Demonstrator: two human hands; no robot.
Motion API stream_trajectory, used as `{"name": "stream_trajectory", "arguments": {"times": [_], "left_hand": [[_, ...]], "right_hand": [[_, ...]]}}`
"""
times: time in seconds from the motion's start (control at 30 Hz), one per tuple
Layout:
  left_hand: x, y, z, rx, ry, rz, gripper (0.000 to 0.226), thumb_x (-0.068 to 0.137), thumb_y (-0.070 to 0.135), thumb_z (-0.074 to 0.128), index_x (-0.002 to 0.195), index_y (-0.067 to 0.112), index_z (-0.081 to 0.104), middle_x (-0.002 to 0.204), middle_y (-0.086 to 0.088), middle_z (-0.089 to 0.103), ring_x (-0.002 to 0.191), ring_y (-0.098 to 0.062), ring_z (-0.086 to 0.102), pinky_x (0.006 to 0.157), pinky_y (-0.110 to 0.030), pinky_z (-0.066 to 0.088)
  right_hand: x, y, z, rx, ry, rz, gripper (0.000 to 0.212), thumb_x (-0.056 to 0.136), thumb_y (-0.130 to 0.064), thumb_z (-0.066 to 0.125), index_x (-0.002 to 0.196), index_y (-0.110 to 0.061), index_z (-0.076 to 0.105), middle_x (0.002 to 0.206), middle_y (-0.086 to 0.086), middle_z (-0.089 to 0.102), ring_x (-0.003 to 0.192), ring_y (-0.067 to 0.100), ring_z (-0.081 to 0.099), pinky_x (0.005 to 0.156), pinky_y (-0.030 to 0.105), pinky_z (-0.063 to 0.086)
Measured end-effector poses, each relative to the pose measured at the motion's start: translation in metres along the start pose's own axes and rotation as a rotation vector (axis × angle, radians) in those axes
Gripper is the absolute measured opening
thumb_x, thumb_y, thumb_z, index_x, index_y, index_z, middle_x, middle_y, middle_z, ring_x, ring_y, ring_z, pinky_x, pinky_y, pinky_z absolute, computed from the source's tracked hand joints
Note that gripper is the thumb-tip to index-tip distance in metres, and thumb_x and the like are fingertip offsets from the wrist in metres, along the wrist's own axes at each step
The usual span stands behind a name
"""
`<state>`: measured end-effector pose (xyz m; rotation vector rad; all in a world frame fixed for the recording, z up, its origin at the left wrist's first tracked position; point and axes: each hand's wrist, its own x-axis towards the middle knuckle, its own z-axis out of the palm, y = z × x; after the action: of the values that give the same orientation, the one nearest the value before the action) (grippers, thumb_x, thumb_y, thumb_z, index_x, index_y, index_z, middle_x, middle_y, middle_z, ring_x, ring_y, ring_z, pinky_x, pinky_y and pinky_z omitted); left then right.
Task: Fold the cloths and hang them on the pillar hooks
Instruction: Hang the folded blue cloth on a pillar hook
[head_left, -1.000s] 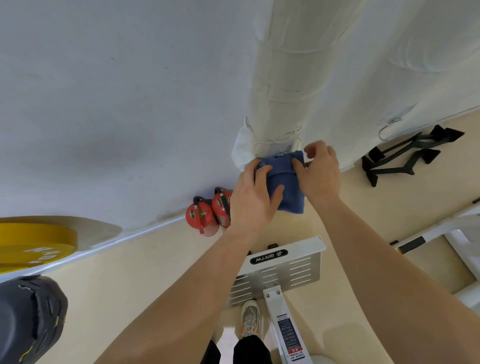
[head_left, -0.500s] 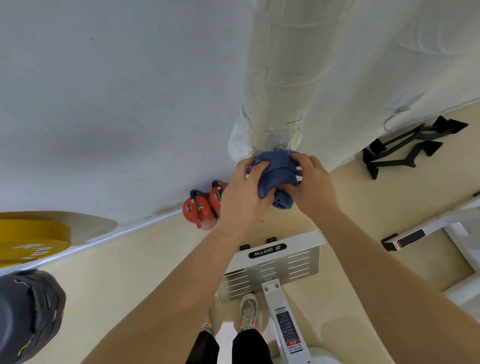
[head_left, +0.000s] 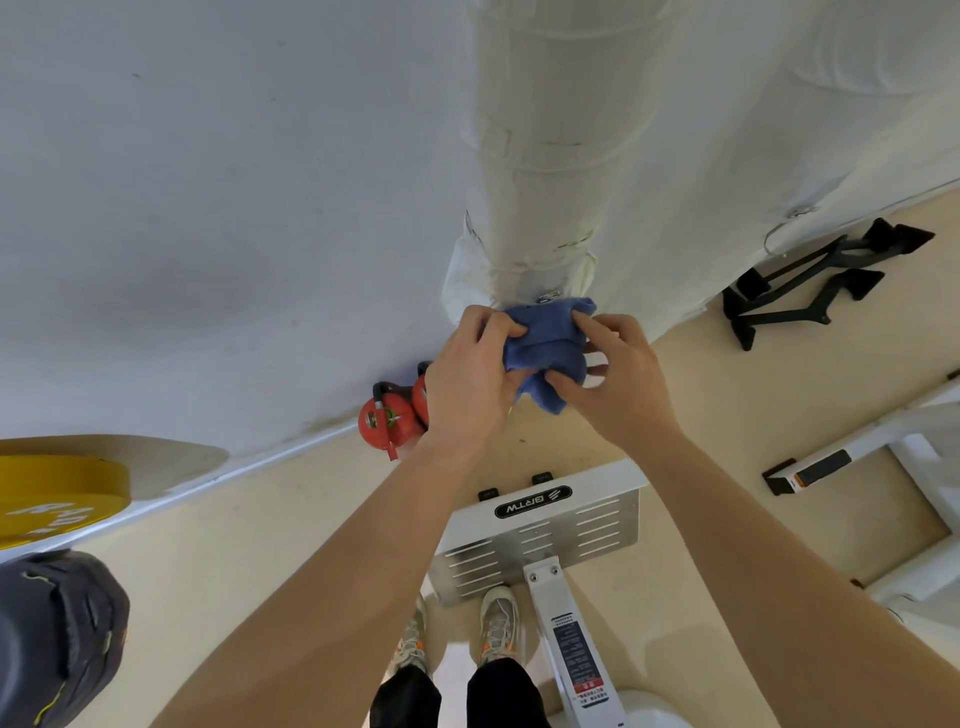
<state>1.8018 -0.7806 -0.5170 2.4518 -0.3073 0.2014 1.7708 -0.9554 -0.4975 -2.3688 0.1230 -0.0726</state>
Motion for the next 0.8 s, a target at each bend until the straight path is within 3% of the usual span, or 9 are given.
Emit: {"name": "stream_trajectory", "arguments": {"times": [0.13, 0.2, 0.27, 0.47, 0.63, 0.73, 0.8], "left_hand": [[0.002, 0.001, 0.001, -0.008, 0.022, -0.021, 0.022, 0.081, 0.03, 0.073, 0.095, 0.018, 0.061, 0.101, 0.001, 0.057, 0.062, -0.01, 0.047, 0.046, -0.02, 0.034], [0.005, 0.001, 0.001, -0.026, 0.02, -0.03, 0.022, 0.079, 0.029, 0.075, 0.091, 0.018, 0.06, 0.096, 0.002, 0.056, 0.061, -0.011, 0.049, 0.048, -0.014, 0.029], [0.009, 0.001, 0.001, -0.022, 0.008, -0.046, 0.024, 0.077, 0.029, 0.076, 0.088, 0.016, 0.059, 0.091, 0.003, 0.054, 0.059, -0.014, 0.051, 0.048, -0.019, 0.034], [0.007, 0.012, -0.015, -0.059, -0.128, -0.083, 0.031, 0.08, 0.028, 0.072, 0.101, 0.016, 0.055, 0.101, 0.0, 0.05, 0.067, -0.022, 0.056, 0.056, -0.035, 0.048], [0.002, 0.023, -0.059, 0.044, -0.384, -0.048, 0.052, 0.083, 0.041, 0.067, 0.129, 0.022, 0.052, 0.127, -0.006, 0.049, 0.102, -0.029, 0.059, 0.079, -0.043, 0.054], [-0.007, 0.027, -0.094, 0.032, -0.432, -0.062, 0.057, 0.084, 0.047, 0.064, 0.135, 0.027, 0.05, 0.134, -0.005, 0.049, 0.113, -0.028, 0.056, 0.088, -0.046, 0.053], [-0.018, 0.028, -0.118, 0.068, -0.416, -0.029, 0.05, 0.085, 0.051, 0.06, 0.129, 0.029, 0.054, 0.128, -0.003, 0.053, 0.111, -0.027, 0.058, 0.085, -0.043, 0.053]], "right_hand": [[0.007, 0.0, -0.001, 0.092, 0.035, 0.093, 0.047, 0.083, -0.023, 0.076, 0.128, -0.018, 0.063, 0.118, -0.002, 0.058, 0.096, 0.014, 0.065, 0.083, 0.033, 0.058], [0.013, -0.004, 0.004, 0.082, 0.084, 0.117, 0.041, 0.082, -0.019, 0.077, 0.121, -0.017, 0.066, 0.113, -0.002, 0.061, 0.088, 0.012, 0.064, 0.079, 0.02, 0.054], [0.014, -0.006, 0.01, 0.062, 0.099, 0.125, 0.041, 0.081, -0.016, 0.077, 0.121, -0.017, 0.065, 0.113, 0.0, 0.062, 0.088, 0.013, 0.063, 0.074, 0.009, 0.045], [0.004, -0.022, 0.006, -0.061, 0.06, 0.131, 0.043, 0.09, -0.017, 0.065, 0.132, -0.015, 0.057, 0.121, 0.006, 0.056, 0.098, 0.022, 0.061, 0.078, 0.024, 0.042], [-0.024, -0.06, -0.015, -0.253, -0.058, 0.178, 0.058, 0.094, -0.028, 0.057, 0.147, -0.02, 0.037, 0.138, 0.009, 0.043, 0.115, 0.031, 0.053, 0.081, 0.037, 0.048], [-0.051, -0.086, -0.028, -0.32, -0.082, 0.202, 0.046, 0.091, -0.027, 0.055, 0.136, -0.017, 0.047, 0.13, 0.011, 0.047, 0.114, 0.035, 0.053, 0.084, 0.04, 0.047], [-0.071, -0.103, -0.036, -0.395, -0.125, 0.237, 0.042, 0.094, -0.028, 0.052, 0.133, -0.016, 0.05, 0.13, 0.012, 0.046, 0.117, 0.036, 0.052, 0.089, 0.042, 0.046]]}}
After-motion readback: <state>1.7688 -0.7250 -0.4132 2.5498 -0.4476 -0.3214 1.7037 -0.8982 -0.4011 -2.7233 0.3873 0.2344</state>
